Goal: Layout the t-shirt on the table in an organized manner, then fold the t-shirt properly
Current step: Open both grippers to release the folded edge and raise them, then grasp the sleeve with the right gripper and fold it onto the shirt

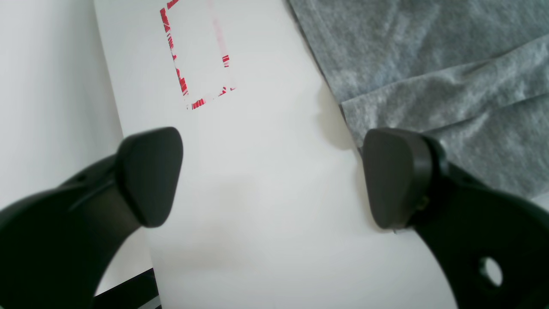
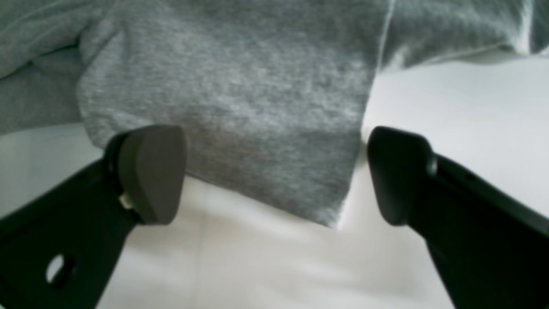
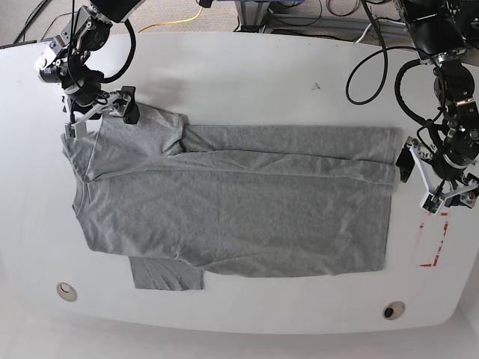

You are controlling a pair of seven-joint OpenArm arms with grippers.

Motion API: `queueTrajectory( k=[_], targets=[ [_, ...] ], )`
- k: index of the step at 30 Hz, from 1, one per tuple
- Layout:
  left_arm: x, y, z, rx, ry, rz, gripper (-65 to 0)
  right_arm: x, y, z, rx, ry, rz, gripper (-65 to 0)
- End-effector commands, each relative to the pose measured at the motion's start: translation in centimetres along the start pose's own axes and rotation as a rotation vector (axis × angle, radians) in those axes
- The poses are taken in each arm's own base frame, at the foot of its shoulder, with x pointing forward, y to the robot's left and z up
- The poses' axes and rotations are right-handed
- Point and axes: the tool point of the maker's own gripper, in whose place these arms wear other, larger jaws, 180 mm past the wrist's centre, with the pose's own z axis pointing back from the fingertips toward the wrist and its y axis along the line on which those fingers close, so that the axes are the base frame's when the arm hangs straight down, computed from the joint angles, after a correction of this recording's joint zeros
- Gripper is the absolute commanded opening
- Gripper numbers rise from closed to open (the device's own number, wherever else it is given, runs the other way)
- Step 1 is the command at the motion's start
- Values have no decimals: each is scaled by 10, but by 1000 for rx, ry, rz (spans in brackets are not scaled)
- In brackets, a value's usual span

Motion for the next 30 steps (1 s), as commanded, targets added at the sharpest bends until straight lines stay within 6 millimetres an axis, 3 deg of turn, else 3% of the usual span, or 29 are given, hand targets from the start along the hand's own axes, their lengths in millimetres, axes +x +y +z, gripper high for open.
queueTrajectory(
  k=[1,11,15,16,19,20,22,24,30],
  targets=[
    [13,12,6,32,-41,-10,0,-9,6,-2,11,46,17,0],
    [13,12,6,32,-41,-10,0,-8,16,-7,34,56,39,-2],
    [12,12,5,31,-40,-9,0,-7,15,-7,34,53,41,-252],
    [12,12,5,31,-40,-9,0,-2,16,-8,35,44,44,-368],
    [12,12,5,31,-40,-9,0,3,15,-8,31,38,51,-623],
    [12,12,5,31,-40,-9,0,5,15,-8,29,35,54,-650],
    [12,12,5,30,-39,-8,0,7,12,-7,25,35,62,-642],
    [11,12,5,29,-37,-8,0,13,9,-5,18,26,72,-591],
    [11,11,4,27,-36,-8,0,31,12,-4,16,12,100,-612]
  ],
)
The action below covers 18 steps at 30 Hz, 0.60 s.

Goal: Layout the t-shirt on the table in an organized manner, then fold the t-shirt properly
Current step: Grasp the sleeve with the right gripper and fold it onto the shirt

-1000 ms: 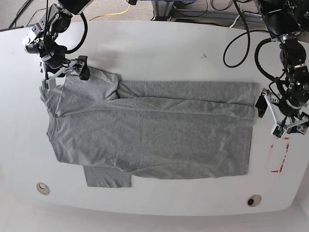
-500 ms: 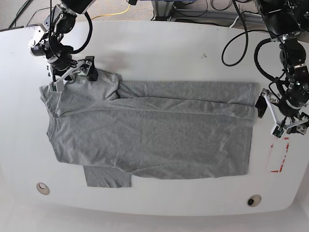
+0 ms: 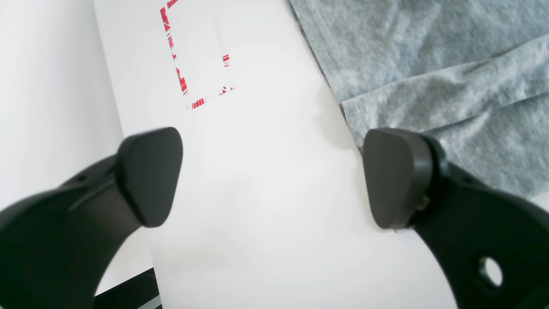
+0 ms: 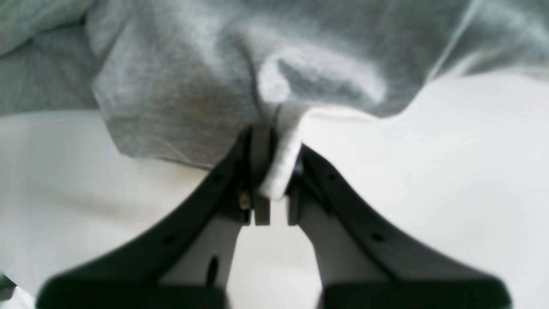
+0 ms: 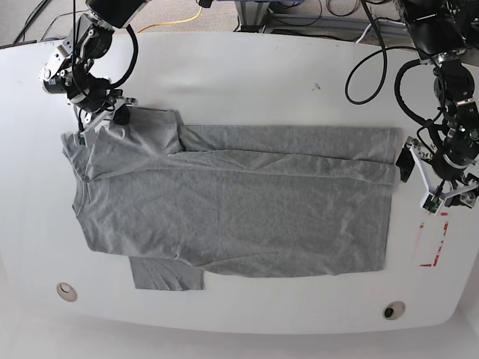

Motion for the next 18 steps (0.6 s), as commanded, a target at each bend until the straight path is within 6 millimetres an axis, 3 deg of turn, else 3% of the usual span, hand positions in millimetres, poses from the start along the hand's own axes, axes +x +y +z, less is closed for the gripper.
queueTrajectory(
  k=[1,9,18],
  targets=[
    [12,11,5,26,-40,-8,0,28,3,8,-6,-53,44,-612],
    [12,10,4,24,-38,-10,0,84,17,28,-38,-120,134,-614],
    [12,10,4,24,-38,-10,0,148,39,28,13,-231,147,-614]
  ],
)
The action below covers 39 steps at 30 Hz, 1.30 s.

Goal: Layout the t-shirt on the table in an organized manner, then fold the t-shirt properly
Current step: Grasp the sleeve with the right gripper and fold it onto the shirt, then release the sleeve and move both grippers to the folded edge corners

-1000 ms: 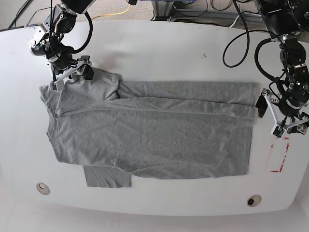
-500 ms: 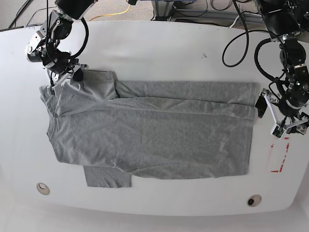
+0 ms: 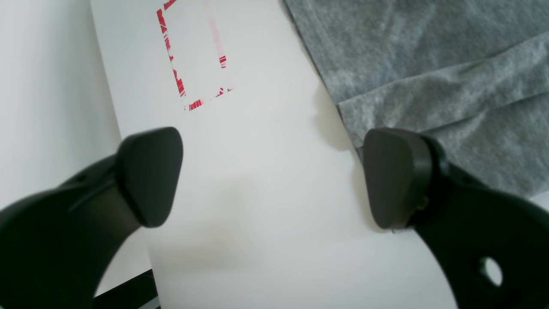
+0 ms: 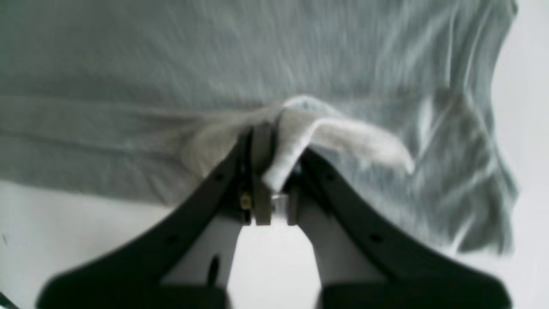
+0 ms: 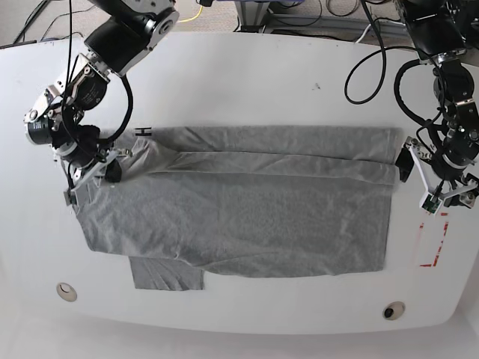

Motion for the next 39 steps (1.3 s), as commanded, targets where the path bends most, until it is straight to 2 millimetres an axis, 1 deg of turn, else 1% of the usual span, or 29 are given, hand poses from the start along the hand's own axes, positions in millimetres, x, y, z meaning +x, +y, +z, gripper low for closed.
queueTrajectory(
  k=[1,3,8,12,14,17,18,19,21,23,25,27,29,31,33,37,39],
  targets=[
    [12,11,5,28,-39,-9,0,31,5,-4,31,-71,14,-614],
    [12,11,5,28,-39,-9,0,39,12,-13,65,-67,19,-614],
    [12,11,5,28,-39,-9,0,48,25,-36,143,-52,-1,-610],
    [12,12,5,30,-40,-8,0,51,37,-54,206,-33,-16,-606],
    [12,12,5,30,-40,-8,0,54,43,-61,234,-31,-24,-571],
    [11,11,5,29,-39,-9,0,62,50,-68,261,-45,-27,-439],
    [11,11,5,29,-39,-9,0,66,51,-69,264,-57,-27,-360],
    [11,11,5,29,-39,-9,0,68,50,-69,262,-64,-25,-303],
    [9,9,5,25,-32,-9,0,74,47,-67,257,-89,-25,-128],
    [7,8,5,22,-28,-10,0,80,46,-66,256,-104,-21,0],
    [7,8,5,22,-28,-10,0,82,43,-64,248,-108,-17,0],
    [7,8,5,22,-28,-10,0,84,34,-60,230,-111,-10,0],
    [7,8,5,23,-30,-10,0,85,21,-52,192,-114,9,0],
    [7,8,5,23,-30,-10,0,75,10,-46,160,-101,21,0],
    [7,8,5,23,-30,-10,0,70,-2,-37,119,-97,43,0],
    [7,8,5,23,-30,-10,0,48,-28,-18,29,-64,88,0],
    [7,6,5,19,-29,-9,0,41,-38,-11,-2,-56,105,0]
  ],
)
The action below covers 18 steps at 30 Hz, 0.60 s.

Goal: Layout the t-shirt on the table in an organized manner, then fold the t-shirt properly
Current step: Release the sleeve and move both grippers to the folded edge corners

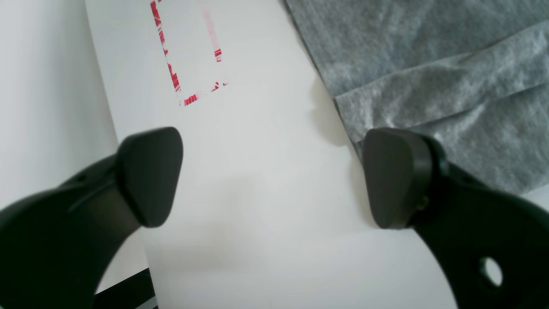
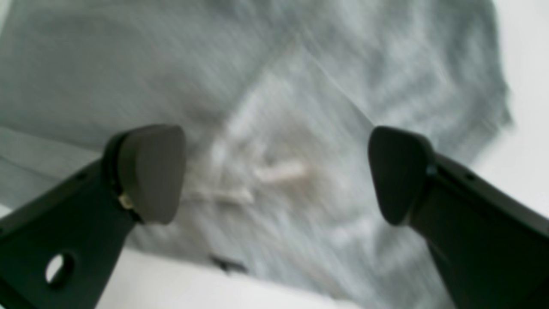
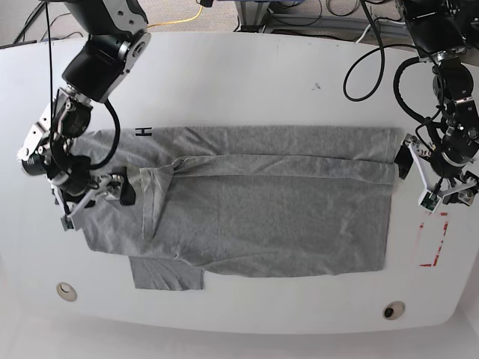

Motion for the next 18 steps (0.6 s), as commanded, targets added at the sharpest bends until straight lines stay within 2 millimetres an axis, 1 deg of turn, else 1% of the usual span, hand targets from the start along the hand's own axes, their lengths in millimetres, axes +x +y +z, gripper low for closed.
queueTrajectory(
  k=[1,3,5,6,9,11,14,18],
  targets=[
    [12,9,5,25,-39,-7,0,13,-13,18,-48,-59,46,0],
    [12,7,5,22,-43,-5,0,1,-23,24,-75,-45,60,0],
    [6,-4,3,0,-30,2,0,-7,-29,28,-90,-41,66,0],
    [1,-13,2,-17,-22,9,0,-12,-32,30,-97,-45,71,0],
    [1,-22,7,-24,-31,7,0,-19,-40,34,-109,-61,87,0],
    [-2,-29,10,-33,-28,-1,0,-30,-45,33,-106,-44,104,0],
    [-11,-40,12,-53,-13,6,0,-36,-50,32,-100,-44,124,0],
    [-17,-45,16,-58,-3,-1,0,-46,-60,29,-99,-46,96,0]
  ],
)
